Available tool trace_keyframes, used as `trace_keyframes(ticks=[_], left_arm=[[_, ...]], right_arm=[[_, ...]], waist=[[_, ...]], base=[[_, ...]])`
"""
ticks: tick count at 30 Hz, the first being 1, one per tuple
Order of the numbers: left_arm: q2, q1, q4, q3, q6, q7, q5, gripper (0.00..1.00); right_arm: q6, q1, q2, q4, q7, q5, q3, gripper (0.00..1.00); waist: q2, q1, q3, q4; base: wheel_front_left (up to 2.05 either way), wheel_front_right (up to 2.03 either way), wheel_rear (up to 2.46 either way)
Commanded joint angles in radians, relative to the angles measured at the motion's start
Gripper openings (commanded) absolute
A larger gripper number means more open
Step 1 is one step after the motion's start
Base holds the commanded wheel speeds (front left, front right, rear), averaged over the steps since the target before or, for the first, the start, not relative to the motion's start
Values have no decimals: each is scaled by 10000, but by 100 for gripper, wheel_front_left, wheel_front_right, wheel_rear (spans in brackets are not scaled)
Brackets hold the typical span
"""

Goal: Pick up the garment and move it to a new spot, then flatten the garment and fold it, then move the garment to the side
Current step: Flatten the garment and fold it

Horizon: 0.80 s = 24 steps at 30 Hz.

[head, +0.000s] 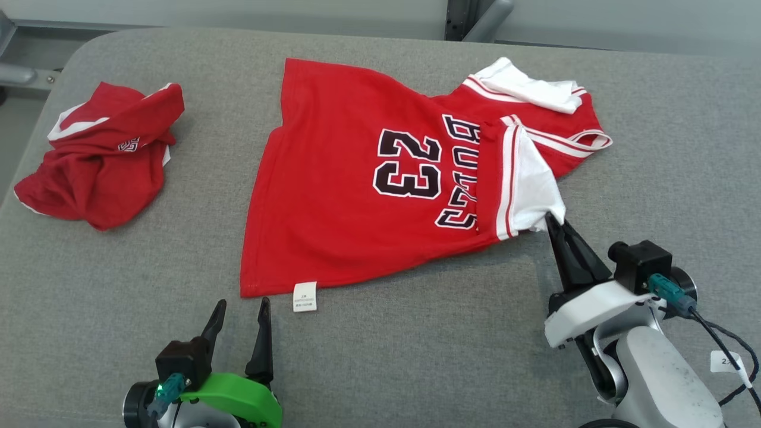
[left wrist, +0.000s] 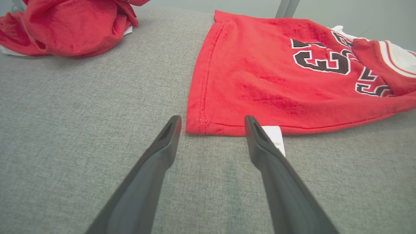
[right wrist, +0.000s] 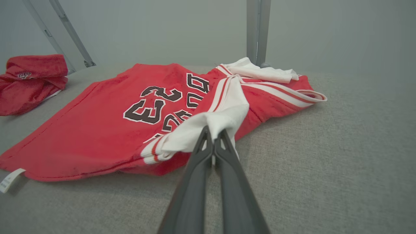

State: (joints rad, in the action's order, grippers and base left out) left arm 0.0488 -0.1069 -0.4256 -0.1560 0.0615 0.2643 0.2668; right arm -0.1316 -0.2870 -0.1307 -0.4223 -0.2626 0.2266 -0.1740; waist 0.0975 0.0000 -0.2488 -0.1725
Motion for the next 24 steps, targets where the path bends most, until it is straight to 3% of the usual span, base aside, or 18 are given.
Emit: trace_keyframes(ticks=[1,10,11,12,13,24], left_arm=[[32,249,-31,70,24,-1,-59,100],[32,616,-144,234,66,-1,-130,100],[32,661,-155,247,55,-1,-130,100],[32,709,-170,249,59,-1,-137,100],[32,743,-190,251,68,-1,-140,100],[32,666,-204,298,54,-1,-163,100]], right_arm=[[18,119,28,365,-20,-111,70,0],[18,297,38,2253,-20,-1005,121,0],[18,350,25,2279,-20,-1134,63,11],[18,448,46,2270,-20,-1245,64,80],[18,524,85,2283,-20,-1370,110,100],[18,1408,405,2056,-20,-1428,467,100]], waist=[[0,0,366,262],[0,0,1247,800],[0,0,1282,844],[0,0,1299,880],[0,0,1304,911],[0,0,1071,1231]], base=[[0,0,0],[0,0,0],[0,0,0],[0,0,0],[0,0,0],[0,0,0]])
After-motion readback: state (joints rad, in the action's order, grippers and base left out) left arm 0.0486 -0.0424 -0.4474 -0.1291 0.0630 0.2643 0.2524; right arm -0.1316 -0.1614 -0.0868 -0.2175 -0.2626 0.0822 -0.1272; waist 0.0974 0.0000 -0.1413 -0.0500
